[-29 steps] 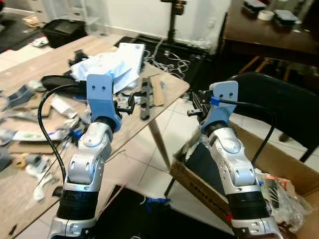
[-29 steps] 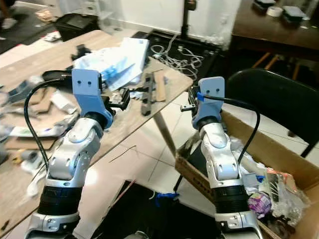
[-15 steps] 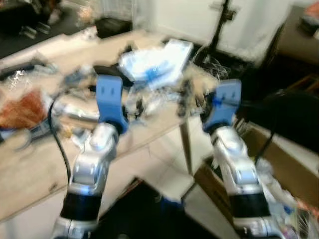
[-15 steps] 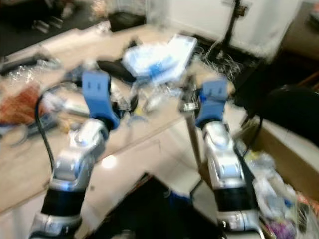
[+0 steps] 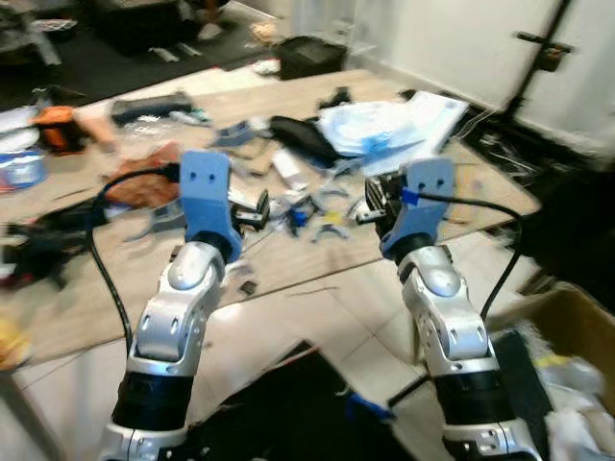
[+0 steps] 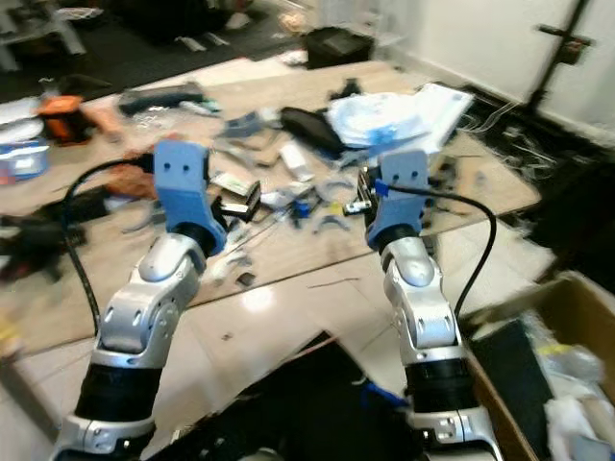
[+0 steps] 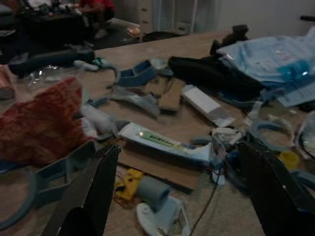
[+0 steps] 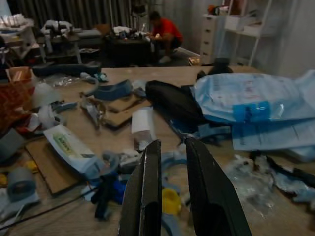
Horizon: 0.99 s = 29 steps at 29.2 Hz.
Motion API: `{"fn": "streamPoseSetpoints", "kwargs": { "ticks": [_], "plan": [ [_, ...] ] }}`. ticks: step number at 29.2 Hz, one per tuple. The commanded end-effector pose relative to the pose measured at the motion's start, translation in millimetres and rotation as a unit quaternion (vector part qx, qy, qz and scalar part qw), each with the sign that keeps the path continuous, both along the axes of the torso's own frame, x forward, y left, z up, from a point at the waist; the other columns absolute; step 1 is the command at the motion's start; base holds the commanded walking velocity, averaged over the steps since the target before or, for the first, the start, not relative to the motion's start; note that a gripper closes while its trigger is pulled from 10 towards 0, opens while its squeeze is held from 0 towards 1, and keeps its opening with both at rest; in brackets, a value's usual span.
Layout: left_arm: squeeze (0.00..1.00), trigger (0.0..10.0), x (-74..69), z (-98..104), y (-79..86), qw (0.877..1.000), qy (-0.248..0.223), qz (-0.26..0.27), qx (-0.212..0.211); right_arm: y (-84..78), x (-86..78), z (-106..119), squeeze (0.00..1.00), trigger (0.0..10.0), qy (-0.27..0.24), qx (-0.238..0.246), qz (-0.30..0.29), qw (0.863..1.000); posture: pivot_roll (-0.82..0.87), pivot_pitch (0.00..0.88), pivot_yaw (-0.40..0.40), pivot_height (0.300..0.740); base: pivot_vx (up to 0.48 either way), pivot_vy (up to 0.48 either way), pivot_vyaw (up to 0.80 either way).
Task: Picking trash to rubbish bin
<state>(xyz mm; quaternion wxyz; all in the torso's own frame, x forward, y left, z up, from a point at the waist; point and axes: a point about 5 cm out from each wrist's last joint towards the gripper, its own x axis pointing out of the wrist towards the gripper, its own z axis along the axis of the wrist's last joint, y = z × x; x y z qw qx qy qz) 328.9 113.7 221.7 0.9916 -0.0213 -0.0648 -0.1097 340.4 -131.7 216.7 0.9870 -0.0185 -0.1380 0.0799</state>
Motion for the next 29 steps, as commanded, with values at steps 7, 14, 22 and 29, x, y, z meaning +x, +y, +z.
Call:
{"fn": "streamPoseSetpoints", "kwargs": {
  "ticks": [7,14,22,29],
  "plan": [
    [0.00,10.0,-0.3,-4.8,2.3,1.000,0.015,0.003,0.004,0.3,-0.9,-3.2,0.00,10.0,0.005,0.006,-0.002,1.000,0.03,0.111,0.019,0.740,0.000,0.000,0.80],
    [0.00,10.0,0.1,-6.5,5.5,1.000,0.018,0.013,0.004,0.8,-1.1,-3.6,0.00,10.0,0.006,0.006,-0.002,1.000,0.02,0.113,0.005,0.740,0.000,0.000,0.80],
    [0.00,10.0,0.9,-11.3,9.4,0.999,0.024,0.045,-0.018,-3.7,4.1,-0.2,0.00,10.0,0.013,0.003,0.002,1.000,0.00,0.113,-0.062,0.740,0.000,0.000,0.70],
    [0.00,10.0,-4.3,-16.1,8.9,0.998,0.034,0.047,-0.018,-6.0,7.3,-8.6,0.00,10.0,0.048,0.016,0.004,0.999,0.01,0.128,-0.079,0.740,0.000,0.000,0.00]
  ]
}}
